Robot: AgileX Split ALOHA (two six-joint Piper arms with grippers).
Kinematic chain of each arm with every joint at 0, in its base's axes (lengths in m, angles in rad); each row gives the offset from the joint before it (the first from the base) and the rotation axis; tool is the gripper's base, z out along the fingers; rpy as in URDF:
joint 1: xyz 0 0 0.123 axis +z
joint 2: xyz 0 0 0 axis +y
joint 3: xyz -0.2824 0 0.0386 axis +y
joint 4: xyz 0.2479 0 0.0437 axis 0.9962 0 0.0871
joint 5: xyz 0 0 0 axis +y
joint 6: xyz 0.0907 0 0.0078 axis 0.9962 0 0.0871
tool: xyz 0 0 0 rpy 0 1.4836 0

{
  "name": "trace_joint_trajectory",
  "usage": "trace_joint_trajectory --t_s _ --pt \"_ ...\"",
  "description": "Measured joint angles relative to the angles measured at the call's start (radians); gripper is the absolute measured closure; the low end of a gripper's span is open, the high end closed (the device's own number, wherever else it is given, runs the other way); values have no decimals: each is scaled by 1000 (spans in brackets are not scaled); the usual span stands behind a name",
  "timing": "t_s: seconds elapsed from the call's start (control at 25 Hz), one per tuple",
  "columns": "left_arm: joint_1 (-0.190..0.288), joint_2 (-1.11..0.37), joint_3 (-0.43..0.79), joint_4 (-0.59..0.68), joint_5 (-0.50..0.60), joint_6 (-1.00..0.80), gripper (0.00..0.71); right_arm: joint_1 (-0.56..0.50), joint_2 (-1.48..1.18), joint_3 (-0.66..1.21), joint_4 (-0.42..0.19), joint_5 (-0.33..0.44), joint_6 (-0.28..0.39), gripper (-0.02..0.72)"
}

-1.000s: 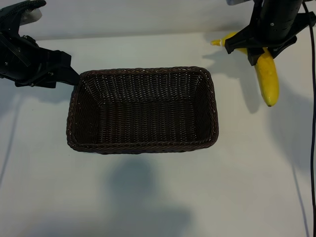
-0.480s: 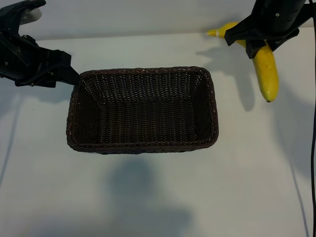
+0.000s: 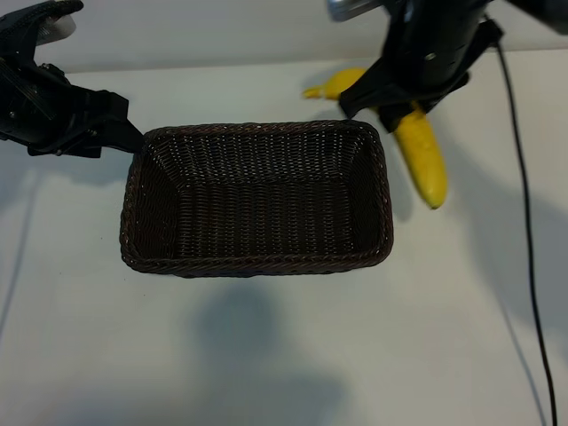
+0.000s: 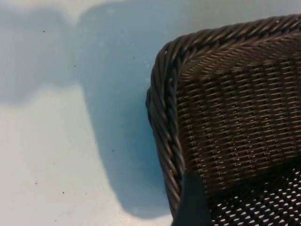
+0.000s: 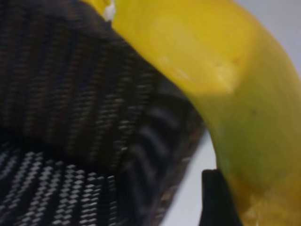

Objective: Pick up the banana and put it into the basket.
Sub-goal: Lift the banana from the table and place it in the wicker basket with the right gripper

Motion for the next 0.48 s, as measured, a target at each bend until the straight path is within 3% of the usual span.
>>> trace_joint_trajectory --t_s 0.48 --pt "0 0 0 0 0 -1 124 201 0 0 3 -74 7 283"
